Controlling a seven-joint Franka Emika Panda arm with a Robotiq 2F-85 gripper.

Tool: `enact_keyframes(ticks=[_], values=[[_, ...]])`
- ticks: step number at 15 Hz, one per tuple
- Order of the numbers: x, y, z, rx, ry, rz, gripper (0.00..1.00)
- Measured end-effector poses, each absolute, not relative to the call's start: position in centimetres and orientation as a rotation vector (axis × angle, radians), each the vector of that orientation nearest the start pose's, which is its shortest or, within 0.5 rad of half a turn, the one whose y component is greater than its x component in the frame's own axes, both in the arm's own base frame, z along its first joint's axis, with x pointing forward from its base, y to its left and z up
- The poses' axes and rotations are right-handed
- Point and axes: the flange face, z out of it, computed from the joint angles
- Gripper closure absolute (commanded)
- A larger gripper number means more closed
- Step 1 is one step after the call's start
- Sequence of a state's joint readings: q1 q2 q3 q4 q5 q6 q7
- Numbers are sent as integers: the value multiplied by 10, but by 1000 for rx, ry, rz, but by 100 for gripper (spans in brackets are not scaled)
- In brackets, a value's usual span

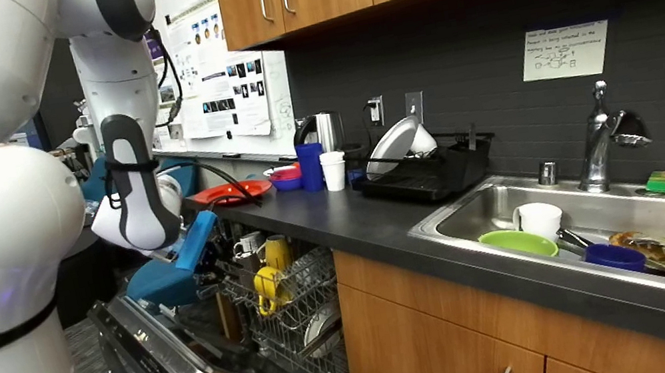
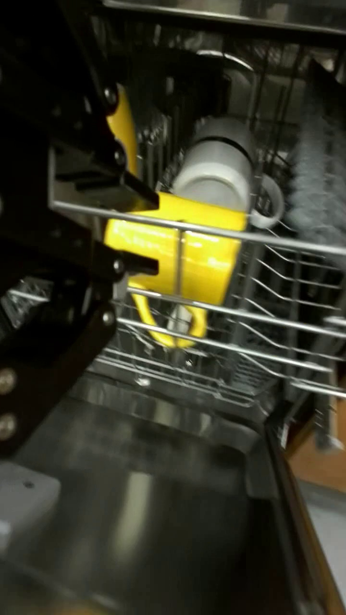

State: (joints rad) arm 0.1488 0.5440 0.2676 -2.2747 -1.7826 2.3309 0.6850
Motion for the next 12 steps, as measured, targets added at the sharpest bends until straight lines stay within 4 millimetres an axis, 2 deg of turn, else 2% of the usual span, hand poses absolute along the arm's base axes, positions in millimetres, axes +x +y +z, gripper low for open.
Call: enact_keyframes(ticks=[3, 6, 12], values=[[396, 157, 104, 1902, 1456, 23, 17], [358, 133, 107, 1916, 1522, -217, 1], [308, 110, 112, 1923, 1731, -626, 0]])
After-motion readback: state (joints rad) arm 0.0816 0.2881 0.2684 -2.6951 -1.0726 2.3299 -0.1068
